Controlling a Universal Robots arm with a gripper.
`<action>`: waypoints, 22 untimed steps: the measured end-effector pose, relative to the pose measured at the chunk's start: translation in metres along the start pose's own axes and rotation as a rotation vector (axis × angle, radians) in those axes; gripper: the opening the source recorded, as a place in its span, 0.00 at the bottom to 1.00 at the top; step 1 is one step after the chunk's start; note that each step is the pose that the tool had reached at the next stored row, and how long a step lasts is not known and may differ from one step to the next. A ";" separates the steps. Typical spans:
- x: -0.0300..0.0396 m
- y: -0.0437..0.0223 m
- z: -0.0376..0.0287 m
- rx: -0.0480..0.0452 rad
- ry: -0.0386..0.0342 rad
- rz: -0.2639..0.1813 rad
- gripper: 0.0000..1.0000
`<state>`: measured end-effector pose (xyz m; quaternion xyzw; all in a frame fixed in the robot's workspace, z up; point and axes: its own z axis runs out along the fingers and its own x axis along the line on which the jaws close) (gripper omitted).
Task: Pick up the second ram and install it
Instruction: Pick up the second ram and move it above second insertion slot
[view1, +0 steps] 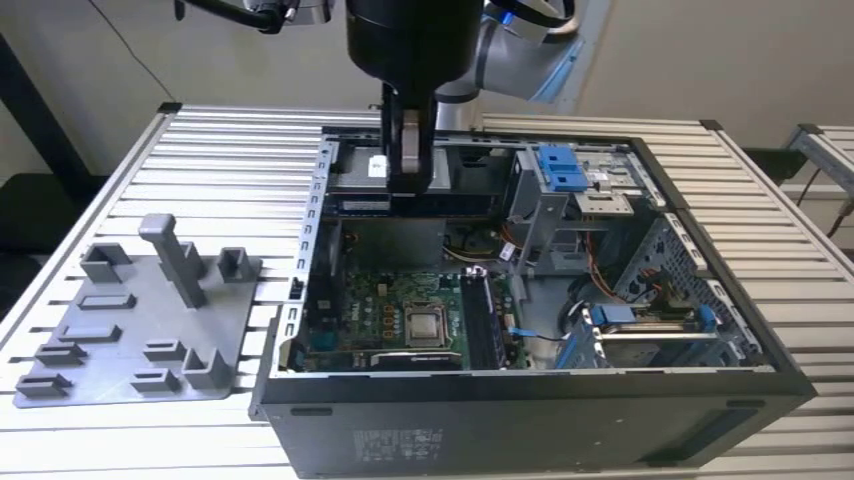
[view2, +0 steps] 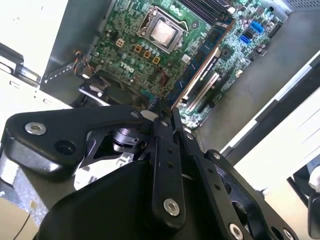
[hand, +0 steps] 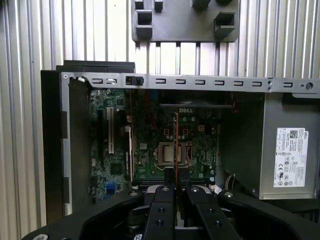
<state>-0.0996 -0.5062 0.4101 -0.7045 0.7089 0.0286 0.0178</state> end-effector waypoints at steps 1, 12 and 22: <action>0.0000 -0.0006 0.0000 0.0000 0.0000 0.000 0.14; -0.0001 -0.0077 -0.0001 0.0000 0.0000 0.000 0.14; -0.0002 -0.0316 -0.0005 0.0000 0.0001 0.000 0.14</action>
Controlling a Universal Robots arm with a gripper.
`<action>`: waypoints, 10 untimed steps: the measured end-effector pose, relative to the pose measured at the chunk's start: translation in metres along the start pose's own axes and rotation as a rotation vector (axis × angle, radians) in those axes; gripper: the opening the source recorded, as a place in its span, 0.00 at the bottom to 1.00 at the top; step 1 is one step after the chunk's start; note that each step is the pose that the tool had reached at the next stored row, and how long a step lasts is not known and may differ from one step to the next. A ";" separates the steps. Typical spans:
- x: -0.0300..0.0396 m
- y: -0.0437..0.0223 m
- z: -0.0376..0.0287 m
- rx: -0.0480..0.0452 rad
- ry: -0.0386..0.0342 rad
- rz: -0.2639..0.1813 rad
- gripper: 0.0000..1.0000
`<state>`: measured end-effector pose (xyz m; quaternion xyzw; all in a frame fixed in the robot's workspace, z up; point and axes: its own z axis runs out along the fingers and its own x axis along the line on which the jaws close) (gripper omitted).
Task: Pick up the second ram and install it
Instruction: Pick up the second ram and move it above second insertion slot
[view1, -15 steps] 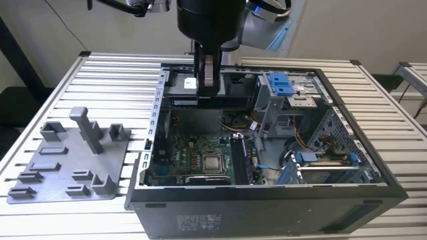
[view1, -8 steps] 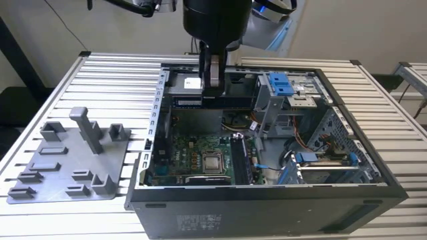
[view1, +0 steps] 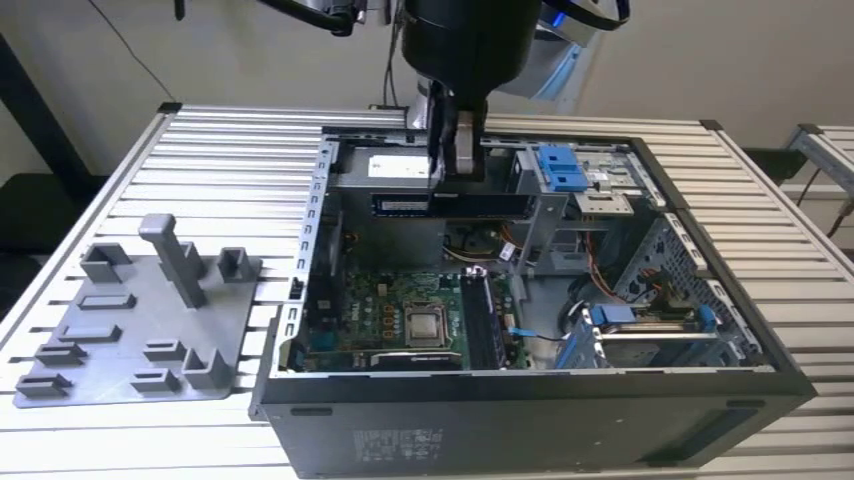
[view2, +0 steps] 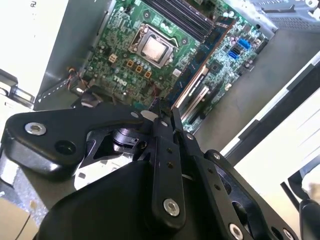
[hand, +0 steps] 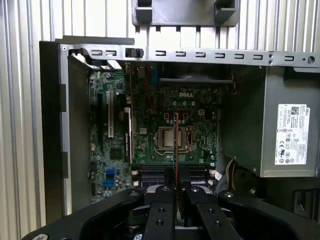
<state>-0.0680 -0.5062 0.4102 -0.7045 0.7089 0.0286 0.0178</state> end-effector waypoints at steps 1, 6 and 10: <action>0.0000 -0.0017 0.0000 0.0000 -0.0001 0.000 0.14; -0.0001 -0.0106 -0.0001 0.0000 -0.0001 0.000 0.14; -0.0001 -0.0161 -0.0002 0.0001 -0.0001 0.000 0.14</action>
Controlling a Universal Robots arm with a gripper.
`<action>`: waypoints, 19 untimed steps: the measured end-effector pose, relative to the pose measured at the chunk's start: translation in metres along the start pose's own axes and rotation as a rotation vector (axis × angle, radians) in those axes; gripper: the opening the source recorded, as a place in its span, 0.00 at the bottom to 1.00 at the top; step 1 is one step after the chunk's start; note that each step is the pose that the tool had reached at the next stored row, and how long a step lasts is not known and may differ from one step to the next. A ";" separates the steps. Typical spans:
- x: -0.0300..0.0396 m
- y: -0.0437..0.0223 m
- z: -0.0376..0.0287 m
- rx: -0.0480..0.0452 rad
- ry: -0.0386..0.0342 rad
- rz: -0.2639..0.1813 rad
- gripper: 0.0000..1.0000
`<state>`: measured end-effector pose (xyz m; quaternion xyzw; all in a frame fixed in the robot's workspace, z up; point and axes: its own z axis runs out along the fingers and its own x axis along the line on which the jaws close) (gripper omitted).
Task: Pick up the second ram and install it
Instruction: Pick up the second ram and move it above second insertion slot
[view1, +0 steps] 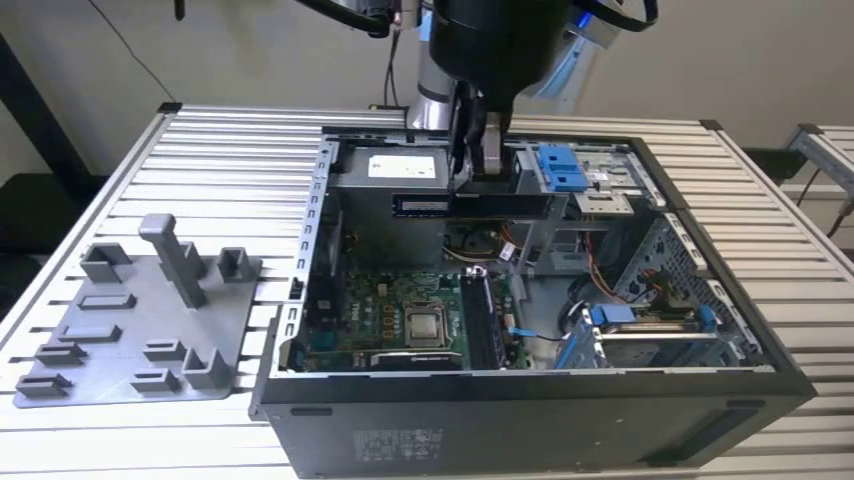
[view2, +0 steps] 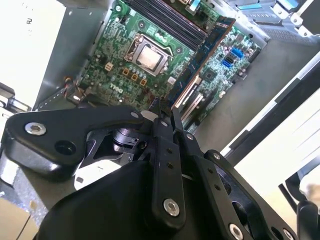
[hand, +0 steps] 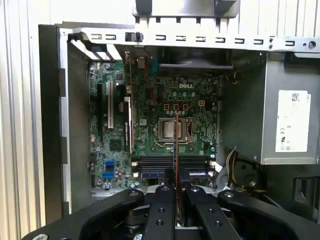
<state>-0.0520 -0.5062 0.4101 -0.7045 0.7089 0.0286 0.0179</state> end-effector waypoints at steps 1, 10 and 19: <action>0.0000 -0.0011 -0.0001 -0.0001 0.0001 0.000 0.14; -0.0001 -0.0065 -0.0001 0.0000 0.0000 0.000 0.14; -0.0001 -0.0127 -0.0002 0.0000 0.0000 0.000 0.14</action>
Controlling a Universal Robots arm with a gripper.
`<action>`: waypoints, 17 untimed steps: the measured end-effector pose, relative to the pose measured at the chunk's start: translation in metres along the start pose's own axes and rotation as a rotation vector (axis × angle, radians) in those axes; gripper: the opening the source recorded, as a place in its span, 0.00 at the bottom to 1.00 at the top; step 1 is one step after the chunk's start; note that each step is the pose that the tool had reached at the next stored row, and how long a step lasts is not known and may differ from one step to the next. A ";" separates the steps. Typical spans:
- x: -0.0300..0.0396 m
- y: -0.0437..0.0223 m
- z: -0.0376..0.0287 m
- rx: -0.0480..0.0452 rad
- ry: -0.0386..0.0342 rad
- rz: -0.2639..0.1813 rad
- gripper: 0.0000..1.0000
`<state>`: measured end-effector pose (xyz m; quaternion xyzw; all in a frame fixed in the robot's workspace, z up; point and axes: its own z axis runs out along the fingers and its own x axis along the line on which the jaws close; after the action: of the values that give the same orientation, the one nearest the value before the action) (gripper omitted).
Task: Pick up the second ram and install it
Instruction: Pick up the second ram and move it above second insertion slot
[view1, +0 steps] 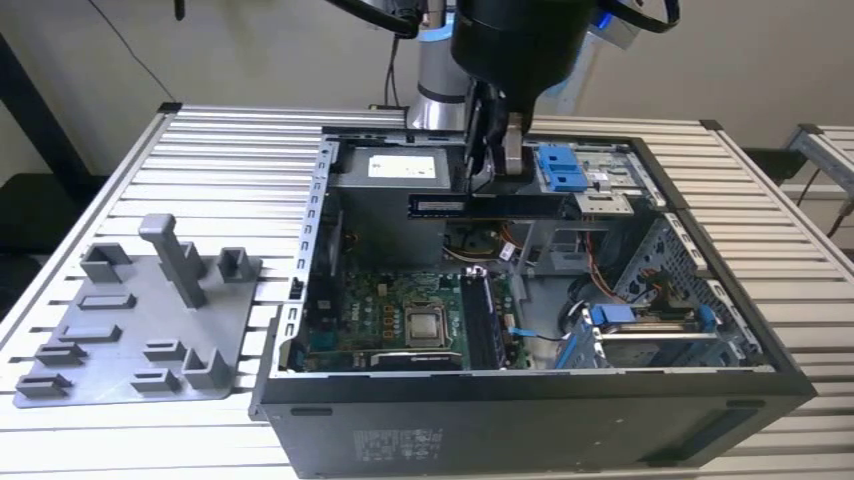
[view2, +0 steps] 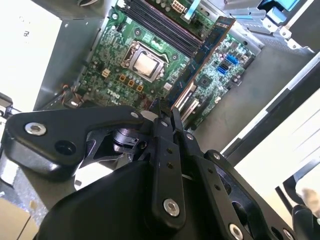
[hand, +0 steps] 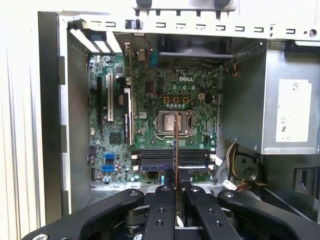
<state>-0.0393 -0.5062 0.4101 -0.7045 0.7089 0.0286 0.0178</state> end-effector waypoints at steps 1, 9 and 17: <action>0.0000 -0.0014 0.0000 0.0000 0.0000 0.000 0.14; 0.0001 -0.0194 0.0038 -0.0043 -0.0009 0.000 0.14; -0.0212 -0.0229 0.0095 -0.0051 -0.0051 0.000 0.14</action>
<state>-0.0164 -0.4846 0.4017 -0.7043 0.7089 0.0322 0.0178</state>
